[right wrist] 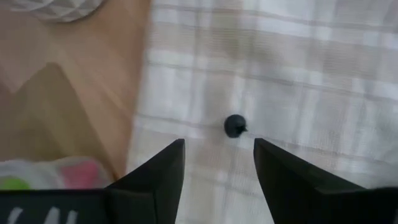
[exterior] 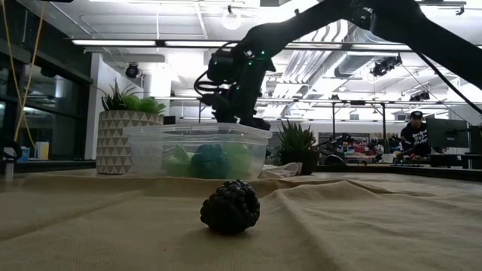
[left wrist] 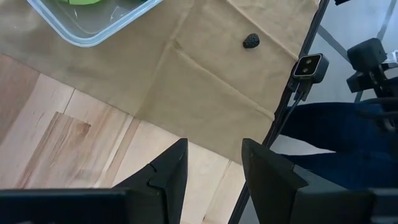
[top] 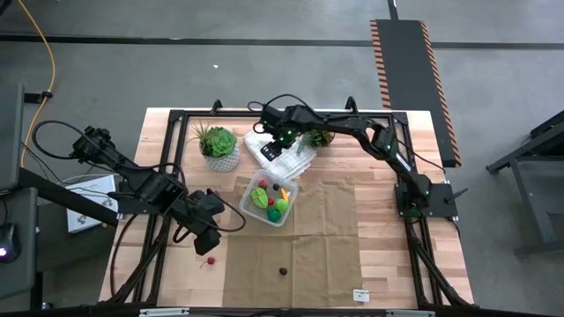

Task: Pick and placing Produce into tupperware
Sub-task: Put the black plum into transparent bin

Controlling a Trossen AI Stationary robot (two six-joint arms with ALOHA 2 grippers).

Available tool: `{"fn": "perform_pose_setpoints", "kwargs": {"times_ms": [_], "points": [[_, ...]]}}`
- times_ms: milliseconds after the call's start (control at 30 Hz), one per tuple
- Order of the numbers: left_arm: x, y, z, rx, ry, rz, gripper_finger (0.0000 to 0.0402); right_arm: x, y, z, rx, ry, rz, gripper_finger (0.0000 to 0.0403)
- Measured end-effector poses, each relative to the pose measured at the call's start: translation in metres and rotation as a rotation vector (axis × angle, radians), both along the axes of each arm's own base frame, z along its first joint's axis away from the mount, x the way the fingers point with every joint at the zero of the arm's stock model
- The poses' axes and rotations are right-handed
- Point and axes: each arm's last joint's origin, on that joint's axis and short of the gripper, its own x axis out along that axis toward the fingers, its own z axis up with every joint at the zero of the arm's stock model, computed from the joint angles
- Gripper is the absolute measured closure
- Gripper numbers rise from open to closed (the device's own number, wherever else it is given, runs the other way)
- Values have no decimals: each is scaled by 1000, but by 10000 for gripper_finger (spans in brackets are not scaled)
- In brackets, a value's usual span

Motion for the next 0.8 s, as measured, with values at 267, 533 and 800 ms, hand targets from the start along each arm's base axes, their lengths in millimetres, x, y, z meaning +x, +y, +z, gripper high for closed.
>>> {"fn": "perform_pose_setpoints", "kwargs": {"times_ms": [267, 533, 800], "points": [[0, 0, 0, 0, 0, 0, 261, 2, -1, -3, -32, 2, -22, 231], [0, 0, 0, 0, 0, 0, 261, 5, -2, -14, -31, 15, -31, 240], [0, 0, 0, -1, 0, 0, 261, 6, -5, -20, -30, 17, -38, 241]]}}
